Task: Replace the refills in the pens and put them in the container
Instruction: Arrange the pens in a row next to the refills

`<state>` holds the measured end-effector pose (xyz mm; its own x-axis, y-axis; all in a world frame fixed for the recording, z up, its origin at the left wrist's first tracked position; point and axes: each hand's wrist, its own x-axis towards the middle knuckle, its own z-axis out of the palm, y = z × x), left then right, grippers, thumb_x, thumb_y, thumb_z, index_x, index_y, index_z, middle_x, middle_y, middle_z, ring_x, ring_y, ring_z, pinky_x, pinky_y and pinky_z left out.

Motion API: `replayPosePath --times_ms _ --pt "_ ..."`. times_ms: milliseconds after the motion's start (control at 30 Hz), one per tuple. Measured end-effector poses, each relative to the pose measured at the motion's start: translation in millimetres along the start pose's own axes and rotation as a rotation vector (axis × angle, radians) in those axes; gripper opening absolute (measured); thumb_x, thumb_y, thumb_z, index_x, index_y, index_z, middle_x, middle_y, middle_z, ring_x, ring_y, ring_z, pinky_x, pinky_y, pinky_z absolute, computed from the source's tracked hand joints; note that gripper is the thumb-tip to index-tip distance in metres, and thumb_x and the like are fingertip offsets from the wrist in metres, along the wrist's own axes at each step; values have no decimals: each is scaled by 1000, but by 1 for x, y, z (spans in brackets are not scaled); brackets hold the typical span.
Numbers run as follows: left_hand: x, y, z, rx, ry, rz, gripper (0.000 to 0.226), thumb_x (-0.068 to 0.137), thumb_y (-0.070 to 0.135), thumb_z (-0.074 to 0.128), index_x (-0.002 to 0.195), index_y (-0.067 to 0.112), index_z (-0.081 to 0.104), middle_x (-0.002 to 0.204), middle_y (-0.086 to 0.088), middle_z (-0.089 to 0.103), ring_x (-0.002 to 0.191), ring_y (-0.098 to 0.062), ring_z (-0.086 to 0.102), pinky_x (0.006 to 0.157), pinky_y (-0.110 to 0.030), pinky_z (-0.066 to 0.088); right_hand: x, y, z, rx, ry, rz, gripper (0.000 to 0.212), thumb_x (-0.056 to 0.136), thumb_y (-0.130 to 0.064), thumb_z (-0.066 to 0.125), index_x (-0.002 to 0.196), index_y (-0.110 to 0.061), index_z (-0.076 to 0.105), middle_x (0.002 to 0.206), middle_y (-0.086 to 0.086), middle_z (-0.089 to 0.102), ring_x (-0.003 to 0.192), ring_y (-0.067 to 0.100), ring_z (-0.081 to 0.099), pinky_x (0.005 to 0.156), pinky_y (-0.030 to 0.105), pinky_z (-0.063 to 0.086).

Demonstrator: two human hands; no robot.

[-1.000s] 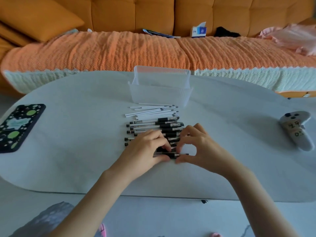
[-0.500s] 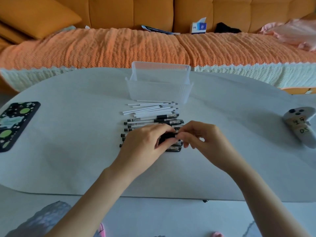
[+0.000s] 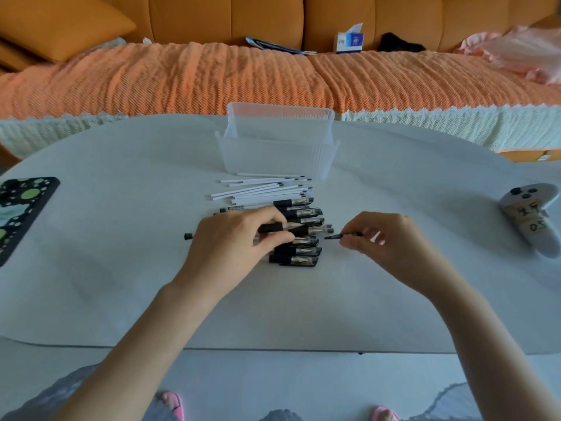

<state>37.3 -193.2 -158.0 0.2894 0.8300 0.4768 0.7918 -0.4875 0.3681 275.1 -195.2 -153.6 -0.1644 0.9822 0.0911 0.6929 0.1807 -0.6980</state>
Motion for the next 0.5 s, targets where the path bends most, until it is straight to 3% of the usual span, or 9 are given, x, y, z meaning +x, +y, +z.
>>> replayPosePath --times_ms 100,200,300,500 --pt "-1 4 0 -2 -13 -8 23 80 47 67 93 29 61 73 14 67 54 -5 54 49 -18 38 -1 5 -1 -111 -58 15 8 75 -30 74 76 -34 67 79 -14 63 74 5 55 63 22 37" --pt "-1 9 2 -17 -74 -13 26 84 41 61 101 25 50 83 12 67 56 -8 59 52 -24 45 -1 5 0 -167 -117 25 13 72 -30 77 81 -32 68 84 -13 61 78 4 52 68 23 42" --pt "-1 10 4 -49 -119 2 22 85 37 62 98 26 48 85 12 67 54 -4 54 53 -26 47 1 5 0 -159 -142 15 17 70 -34 78 84 -32 69 87 -12 60 79 4 50 68 18 40" --pt "1 12 10 -107 -87 60 18 80 31 70 91 26 56 85 15 65 70 -13 63 56 -30 50 4 -11 5 88 -22 -97 17 71 -41 73 88 -36 70 89 -13 63 79 8 50 63 14 35"
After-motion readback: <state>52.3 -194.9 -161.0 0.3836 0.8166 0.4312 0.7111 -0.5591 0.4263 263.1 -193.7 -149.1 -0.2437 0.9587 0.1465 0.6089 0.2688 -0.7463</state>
